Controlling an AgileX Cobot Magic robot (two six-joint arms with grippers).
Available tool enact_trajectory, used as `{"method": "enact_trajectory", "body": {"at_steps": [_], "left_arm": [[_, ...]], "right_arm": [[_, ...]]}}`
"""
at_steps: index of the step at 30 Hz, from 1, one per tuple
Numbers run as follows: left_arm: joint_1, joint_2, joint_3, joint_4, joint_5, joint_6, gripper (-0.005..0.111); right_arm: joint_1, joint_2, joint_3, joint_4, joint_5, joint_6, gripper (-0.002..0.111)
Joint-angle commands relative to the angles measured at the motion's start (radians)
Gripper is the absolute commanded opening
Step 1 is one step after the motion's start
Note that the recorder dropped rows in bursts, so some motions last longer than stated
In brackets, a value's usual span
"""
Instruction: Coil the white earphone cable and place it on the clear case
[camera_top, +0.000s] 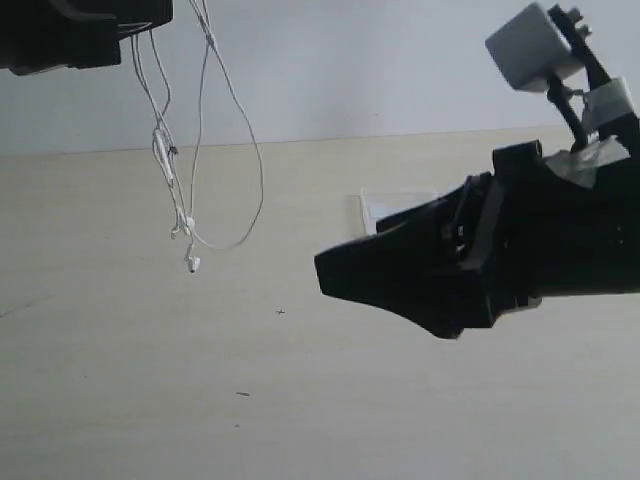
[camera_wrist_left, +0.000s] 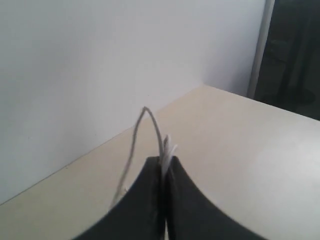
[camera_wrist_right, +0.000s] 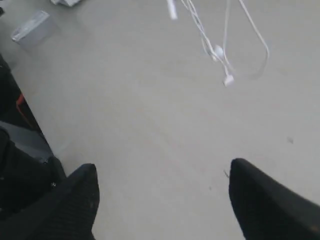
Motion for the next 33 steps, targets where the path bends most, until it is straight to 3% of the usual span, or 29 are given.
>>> {"method": "enact_trajectory", "body": {"at_steps": [1,9,15,33], "left_arm": [[0.003,0.0,-0.006,0.109,-0.016,-0.069,0.0],[0.003,0.0,-0.065,0.147,-0.169,-0.129,0.0],[0.003,0.0,-0.067,0.147,-0.203,-0.12,0.0],[-0.003,0.002,-0.067,0.147,-0.221,-0.12,0.0]], "right_arm": [[0.001,0.028,-0.011,0.242,-0.012,-0.422,0.07],[0.001,0.172,-0.012,0.421,-0.005,-0.694,0.071],[0.001,0.209,-0.013,0.517,-0.009,-0.876,0.081],[0.001,0.366,-0.175,0.517,0.064,-0.871,0.083]]}}
